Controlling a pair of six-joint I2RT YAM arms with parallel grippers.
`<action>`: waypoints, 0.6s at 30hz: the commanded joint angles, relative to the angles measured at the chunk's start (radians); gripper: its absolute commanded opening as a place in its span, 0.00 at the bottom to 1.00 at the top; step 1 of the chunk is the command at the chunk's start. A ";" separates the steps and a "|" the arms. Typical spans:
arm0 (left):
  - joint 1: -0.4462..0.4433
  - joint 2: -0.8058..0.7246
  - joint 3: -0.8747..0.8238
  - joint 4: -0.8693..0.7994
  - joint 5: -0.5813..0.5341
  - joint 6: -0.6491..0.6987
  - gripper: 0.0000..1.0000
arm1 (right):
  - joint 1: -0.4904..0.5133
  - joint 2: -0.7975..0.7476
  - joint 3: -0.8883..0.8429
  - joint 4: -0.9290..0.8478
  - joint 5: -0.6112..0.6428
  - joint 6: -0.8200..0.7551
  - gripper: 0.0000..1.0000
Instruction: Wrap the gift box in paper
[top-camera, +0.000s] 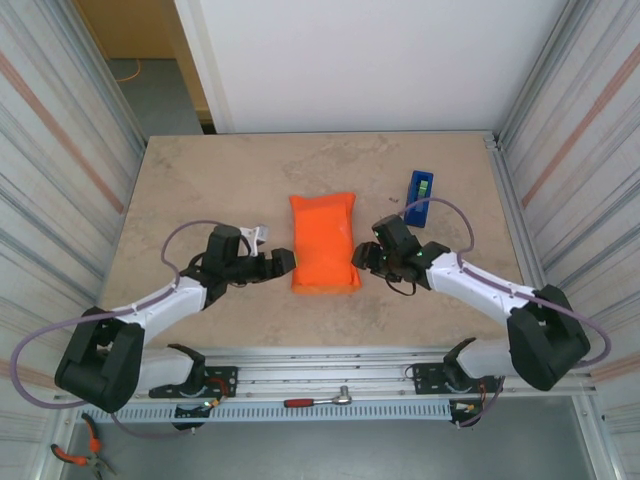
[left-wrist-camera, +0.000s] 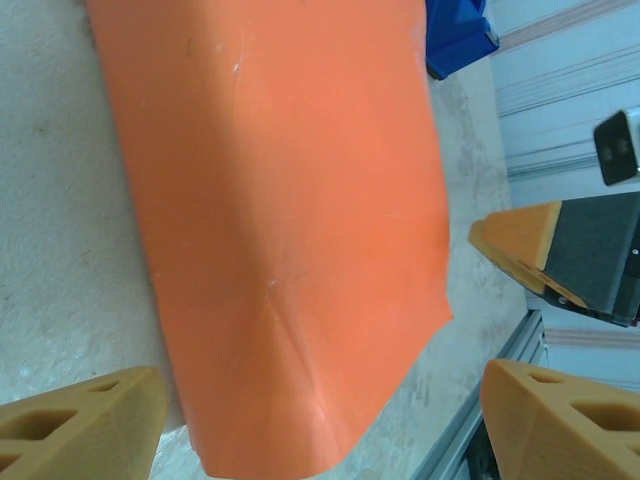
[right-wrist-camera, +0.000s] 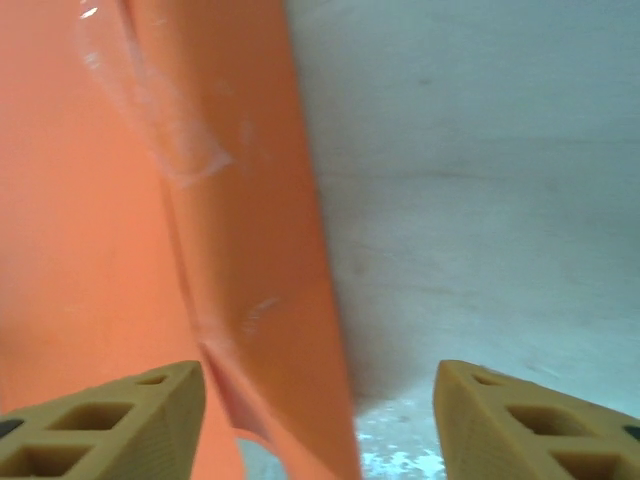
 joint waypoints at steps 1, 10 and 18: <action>-0.006 -0.021 -0.005 0.053 -0.038 0.013 0.82 | -0.004 -0.035 -0.024 -0.024 0.079 0.041 0.55; -0.037 0.067 0.046 0.079 -0.049 0.032 0.83 | 0.025 0.067 -0.013 0.015 0.061 0.027 0.44; -0.104 0.131 0.051 0.129 -0.061 0.031 0.83 | 0.109 0.159 0.058 0.021 0.068 0.023 0.43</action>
